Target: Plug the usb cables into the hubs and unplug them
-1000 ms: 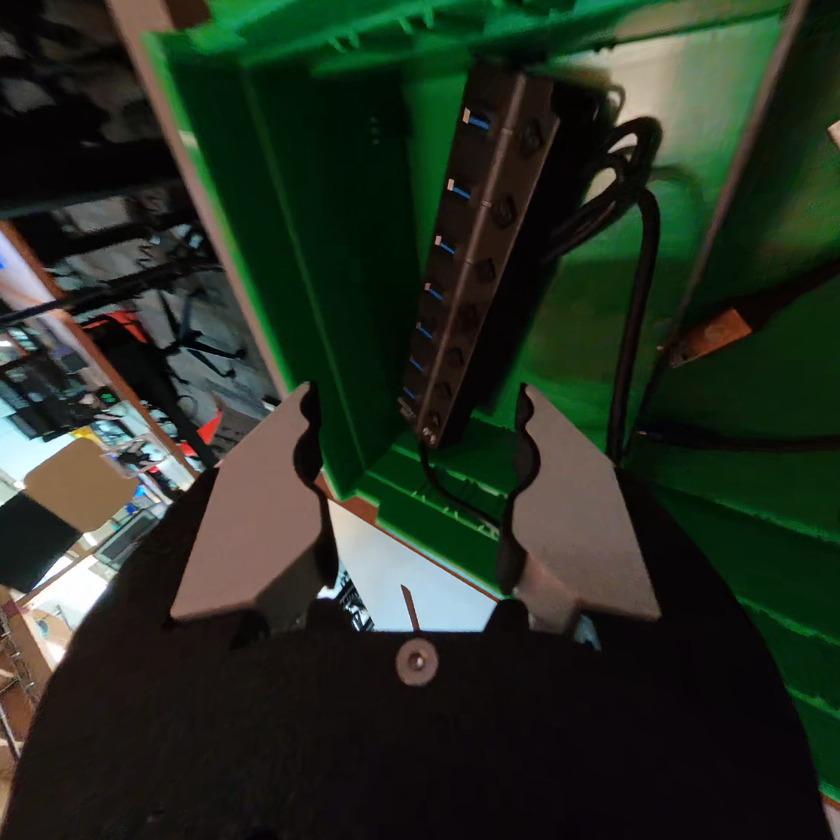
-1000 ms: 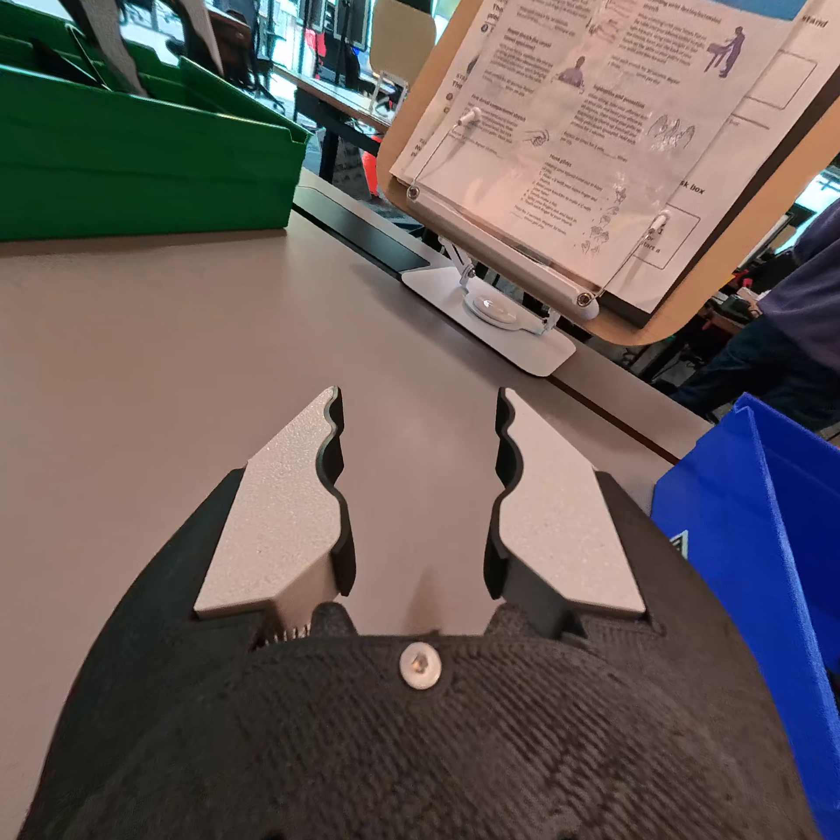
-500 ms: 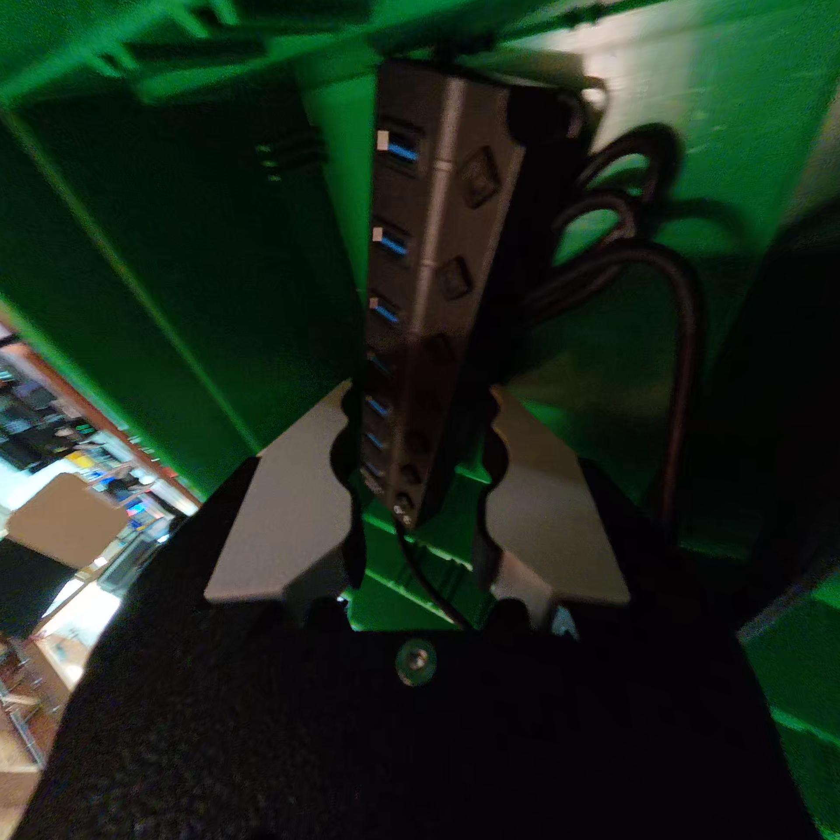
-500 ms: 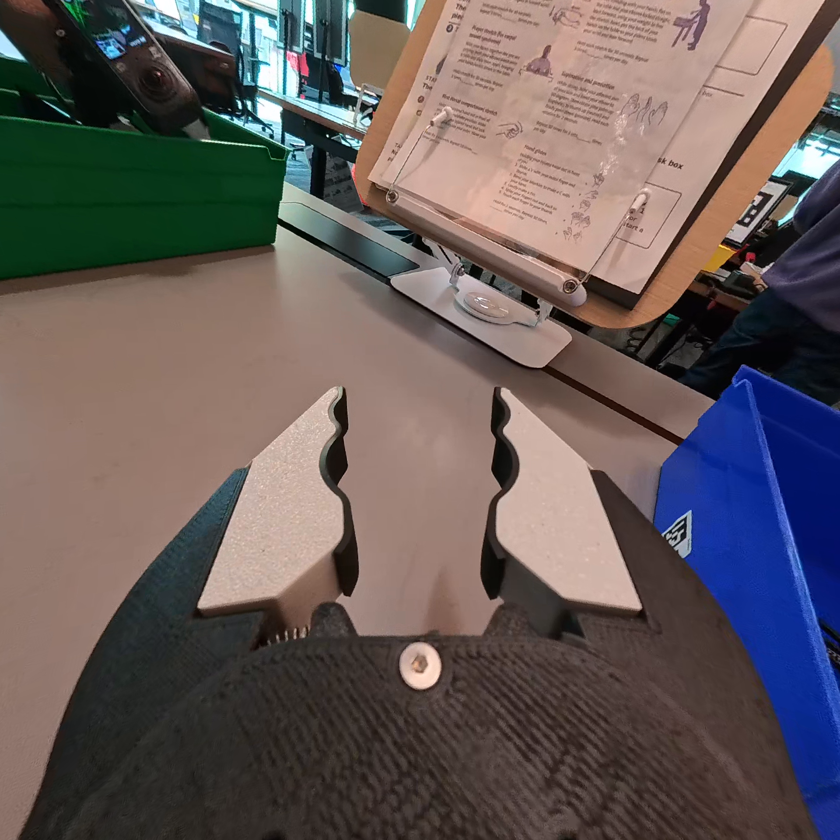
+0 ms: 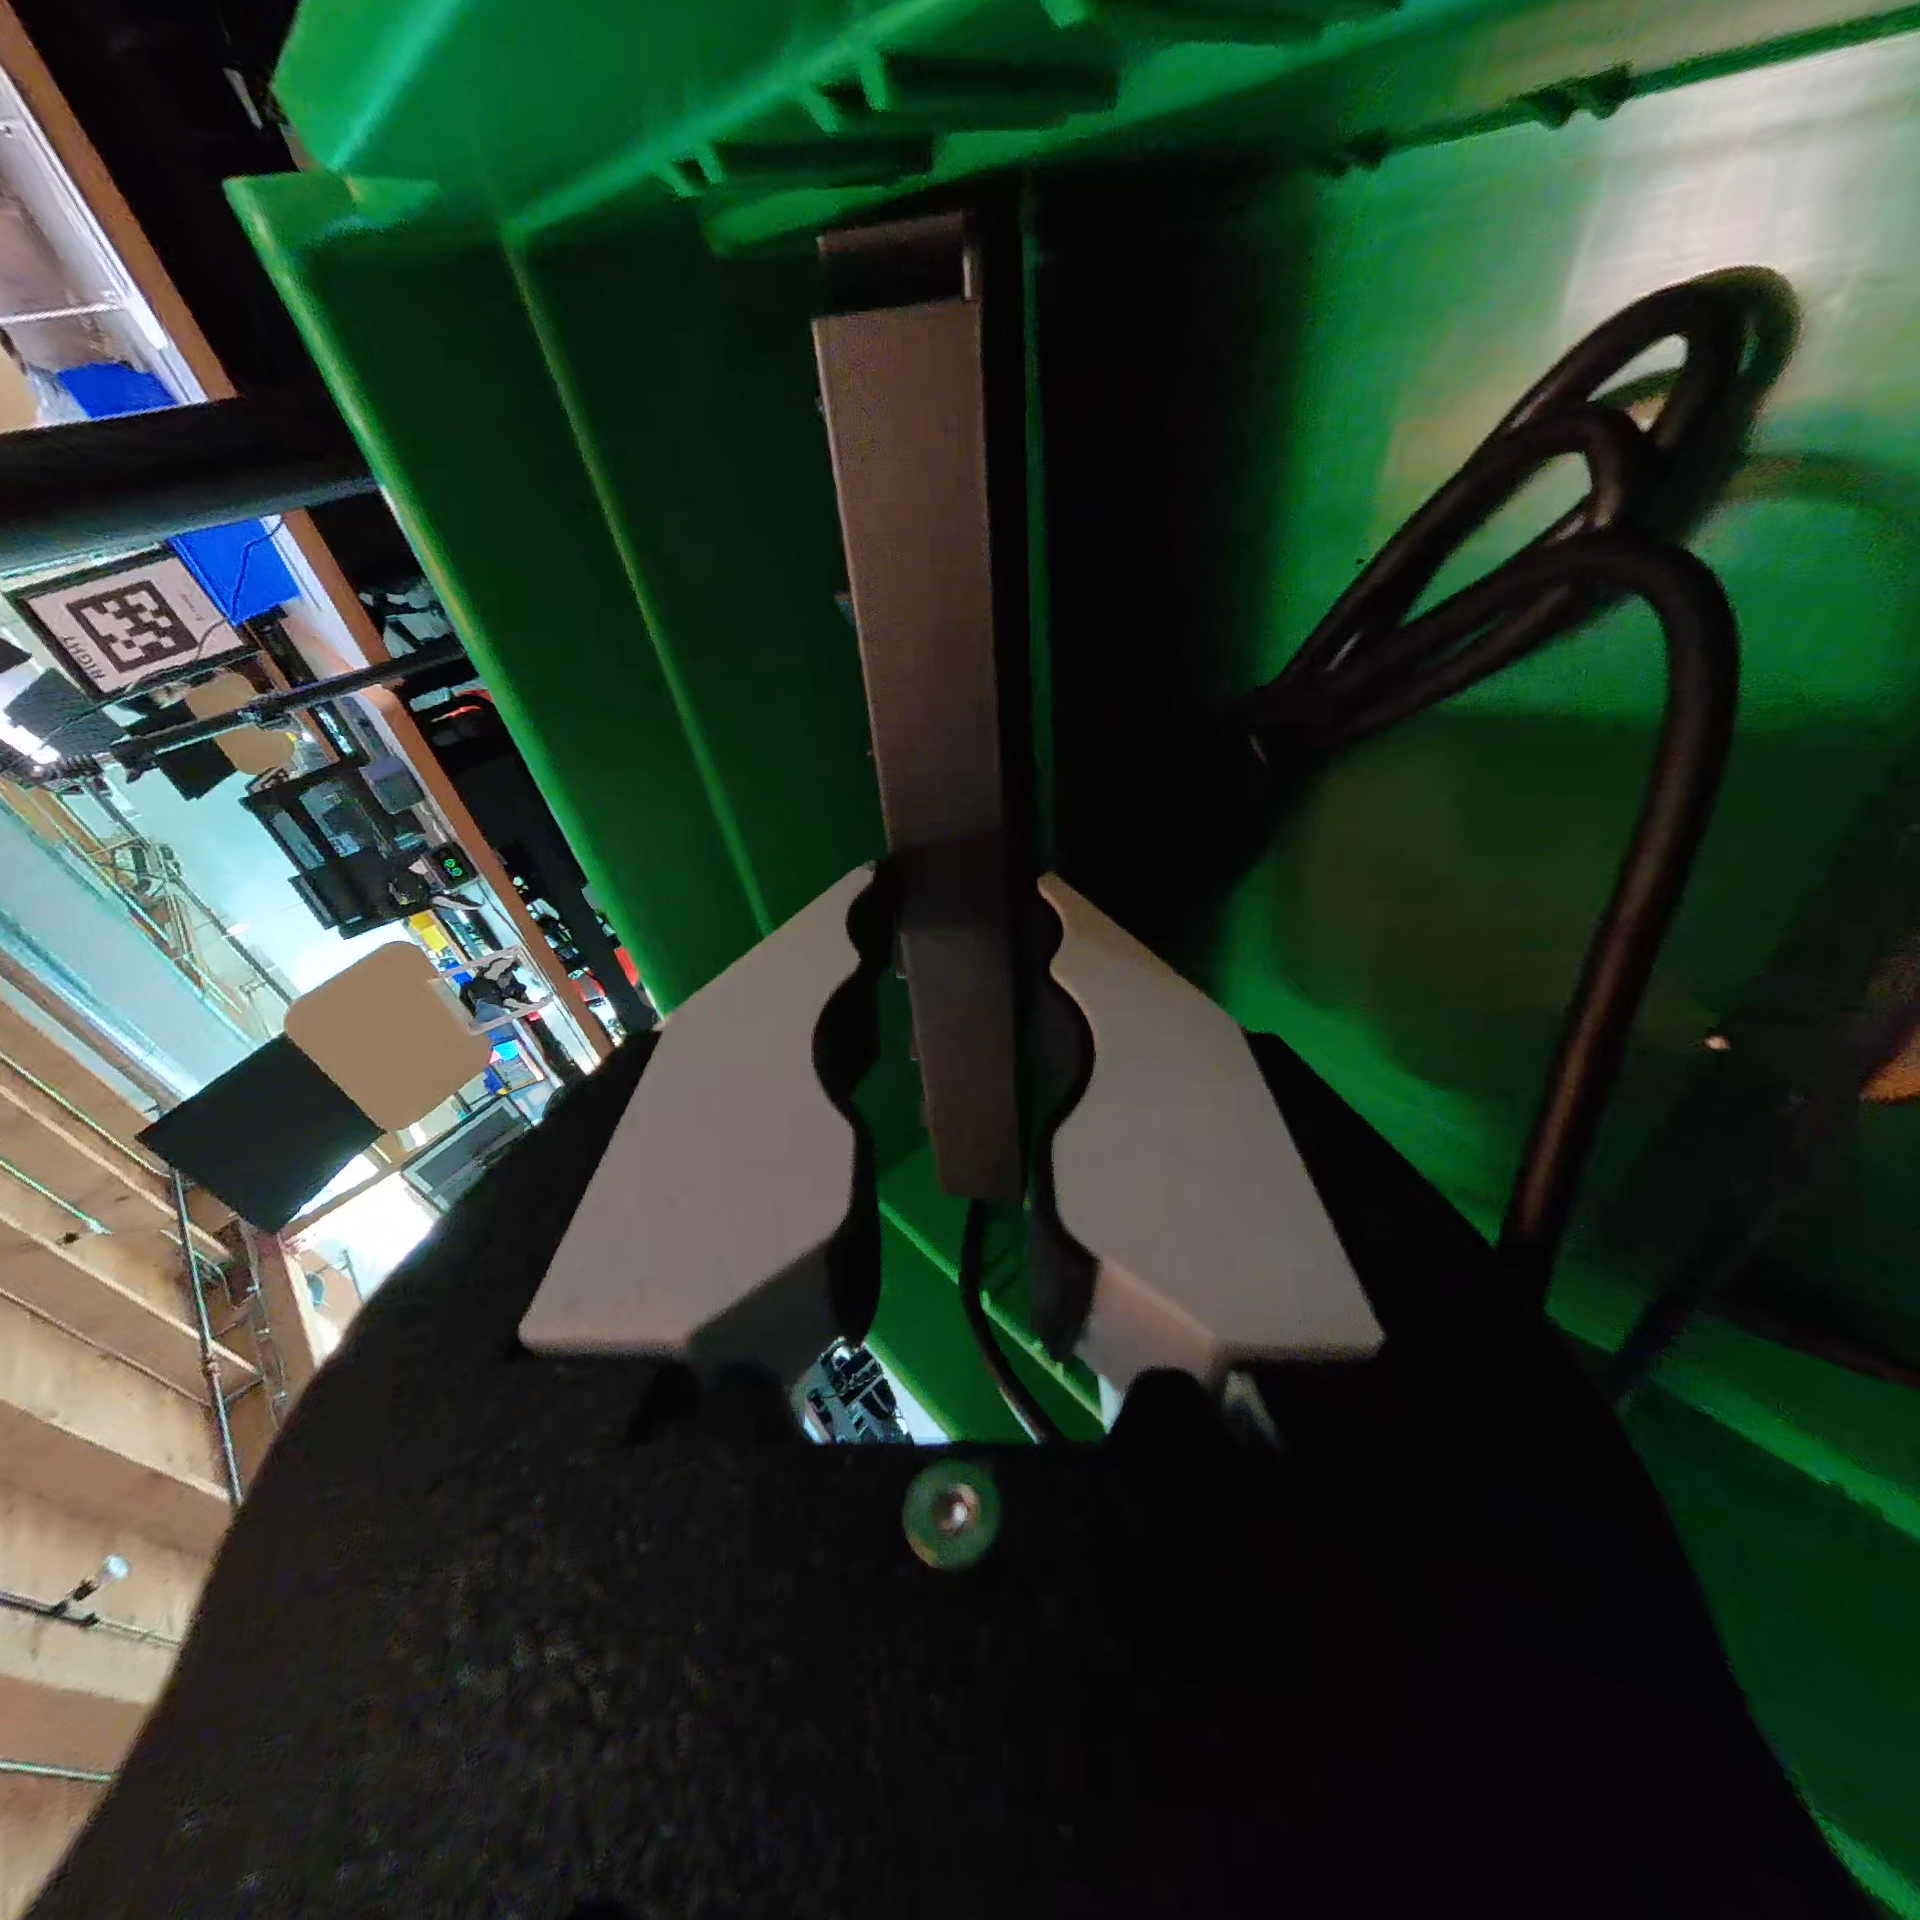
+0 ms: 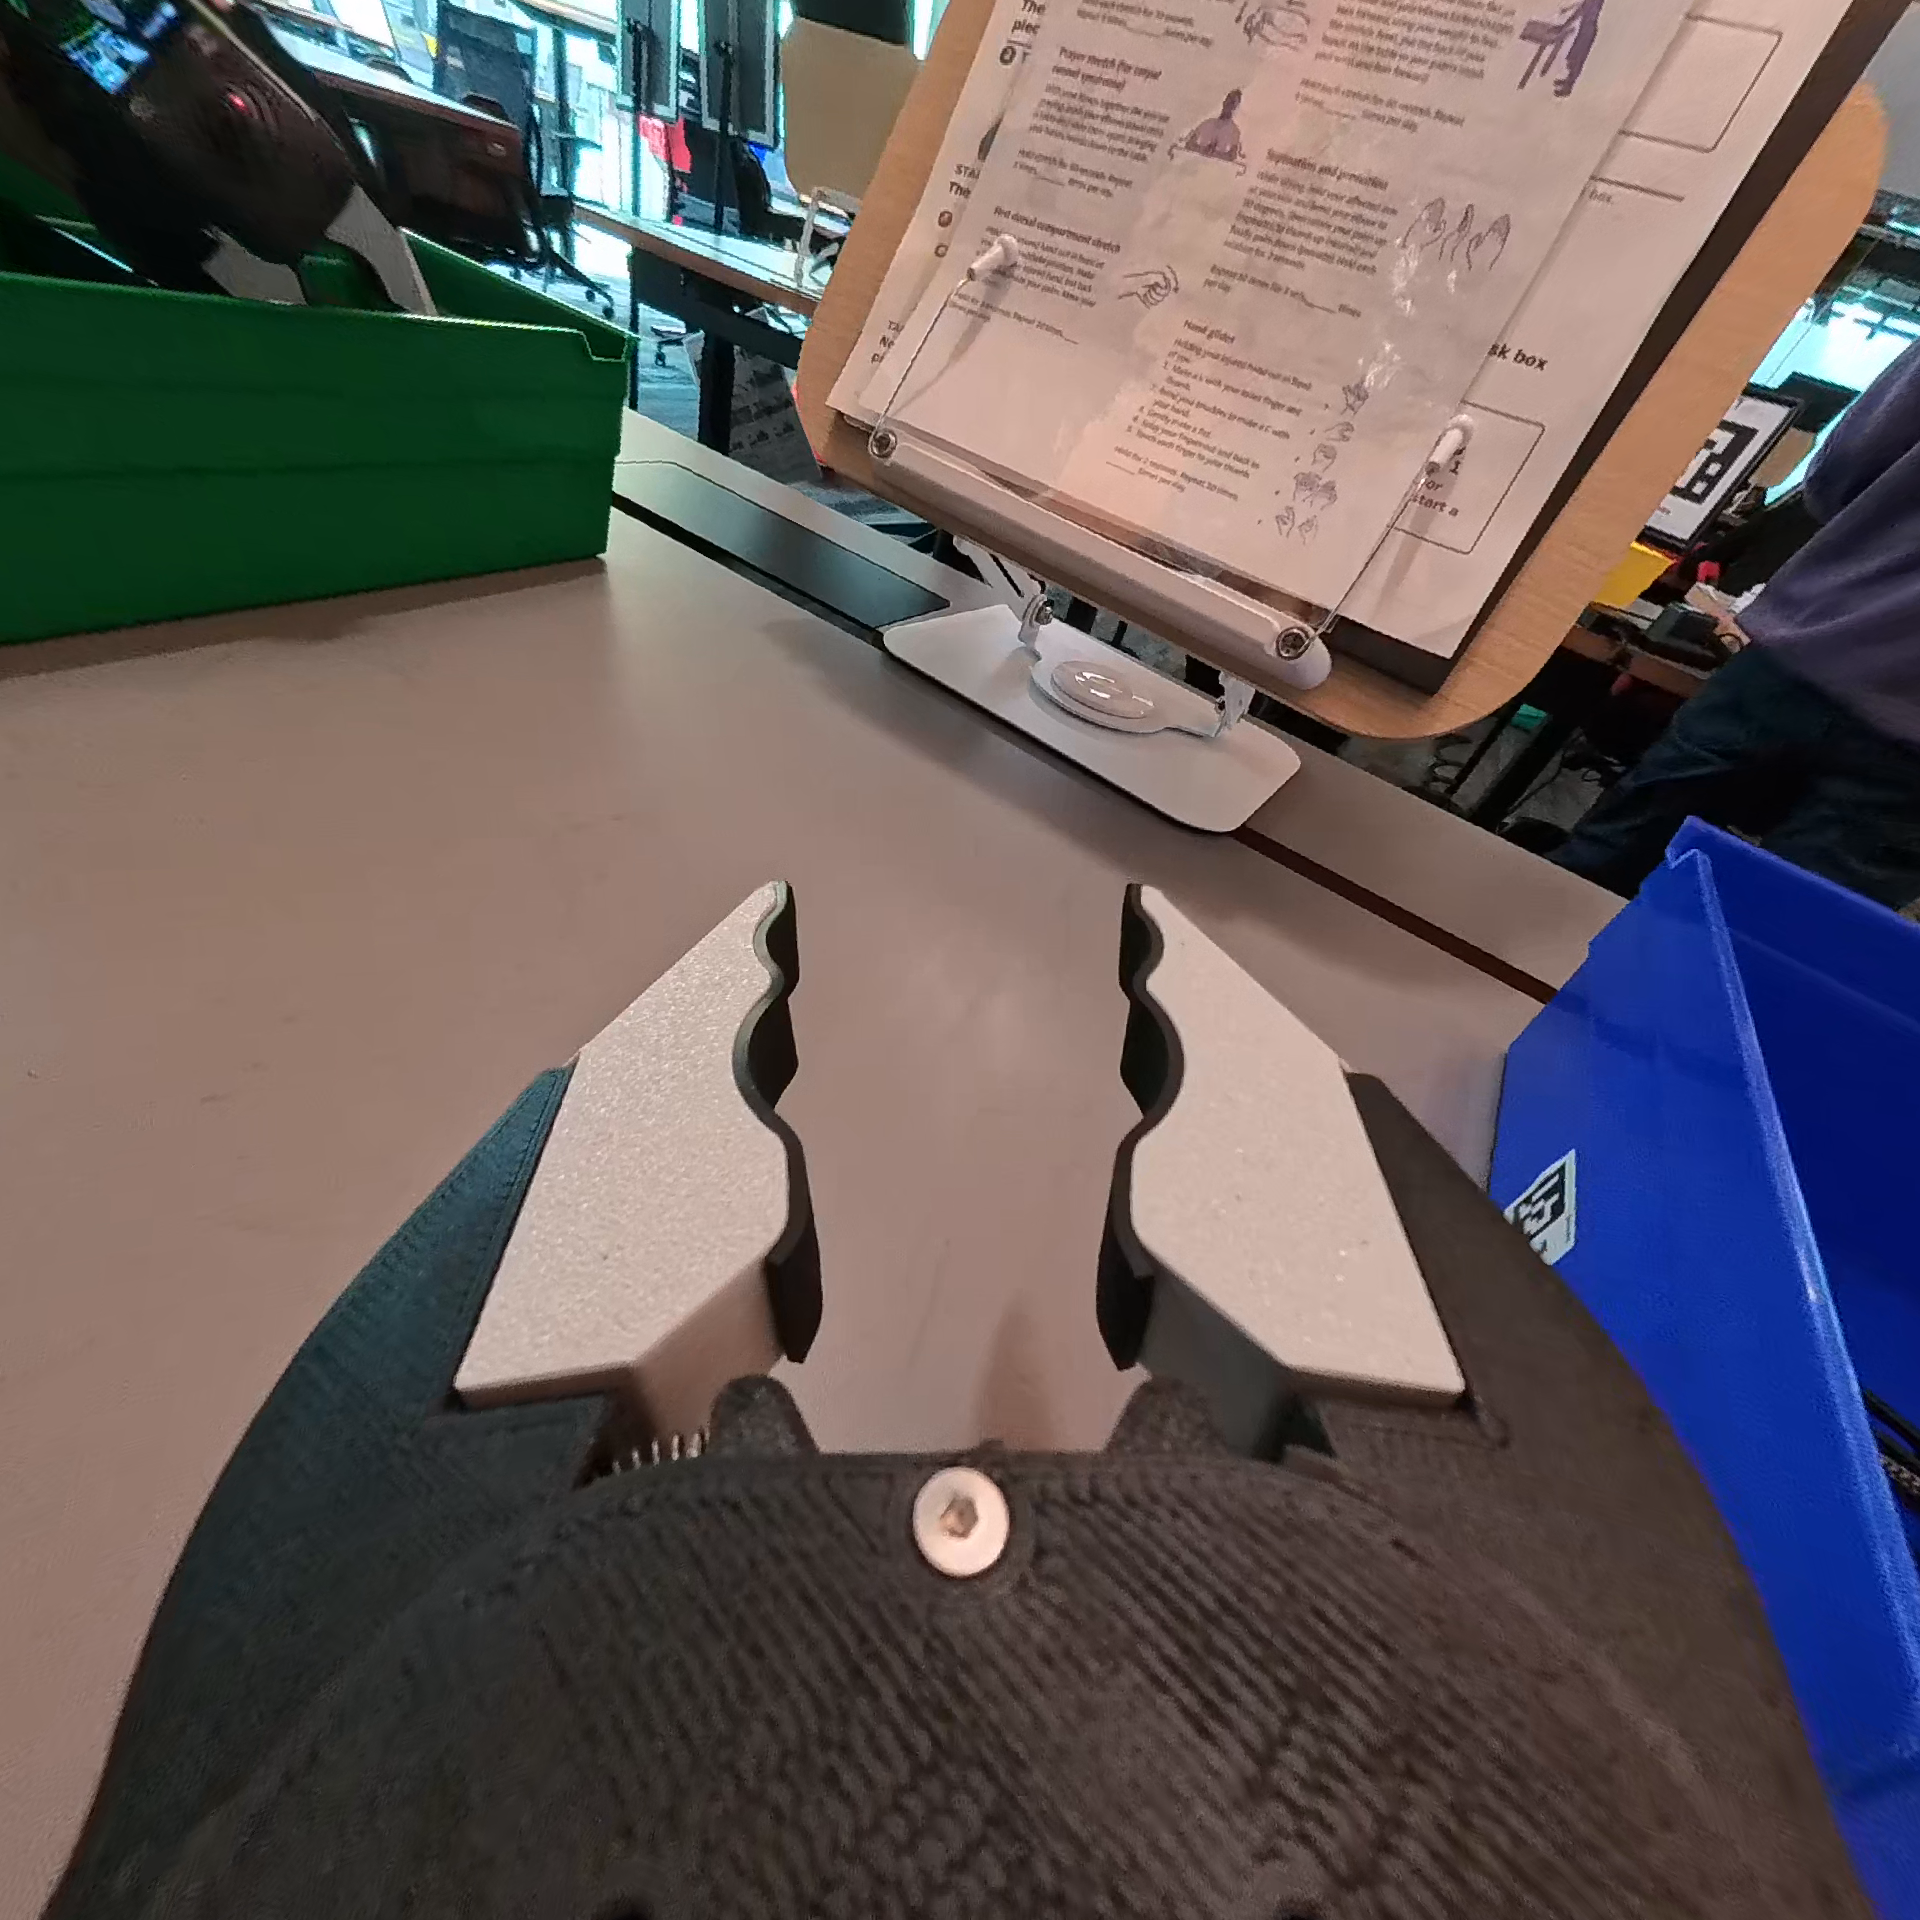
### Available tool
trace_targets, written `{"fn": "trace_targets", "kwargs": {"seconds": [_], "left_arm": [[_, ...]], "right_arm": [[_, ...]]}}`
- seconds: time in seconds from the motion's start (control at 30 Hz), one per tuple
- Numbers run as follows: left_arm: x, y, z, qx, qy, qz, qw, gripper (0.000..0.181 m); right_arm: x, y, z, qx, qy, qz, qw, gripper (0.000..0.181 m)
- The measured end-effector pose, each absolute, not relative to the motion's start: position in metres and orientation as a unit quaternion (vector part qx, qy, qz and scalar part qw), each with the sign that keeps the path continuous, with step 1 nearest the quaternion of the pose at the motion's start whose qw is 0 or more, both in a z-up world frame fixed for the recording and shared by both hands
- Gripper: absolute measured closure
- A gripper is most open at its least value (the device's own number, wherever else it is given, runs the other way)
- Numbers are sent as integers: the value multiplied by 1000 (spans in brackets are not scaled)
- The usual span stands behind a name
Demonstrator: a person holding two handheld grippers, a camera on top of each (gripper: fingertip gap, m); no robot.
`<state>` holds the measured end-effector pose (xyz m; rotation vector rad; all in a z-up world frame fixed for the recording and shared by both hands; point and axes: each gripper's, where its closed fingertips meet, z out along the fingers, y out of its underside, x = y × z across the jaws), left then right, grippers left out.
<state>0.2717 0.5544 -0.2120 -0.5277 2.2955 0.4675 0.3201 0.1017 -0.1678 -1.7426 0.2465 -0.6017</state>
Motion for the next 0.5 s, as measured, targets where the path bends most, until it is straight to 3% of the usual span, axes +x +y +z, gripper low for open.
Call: {"fn": "trace_targets", "kwargs": {"seconds": [0.2, 0.27, 0.5], "left_arm": [[277, 561, -220, -199, 895, 203, 343, 147], [274, 562, -226, -227, 899, 194, 320, 160], [278, 562, -190, -234, 860, 203, 406, 161]], "right_arm": [[320, 103, -171, -755, 104, -260, 593, 121], [322, 103, -174, -757, 105, -260, 590, 121], [323, 100, -169, -749, 117, -250, 602, 121]]}}
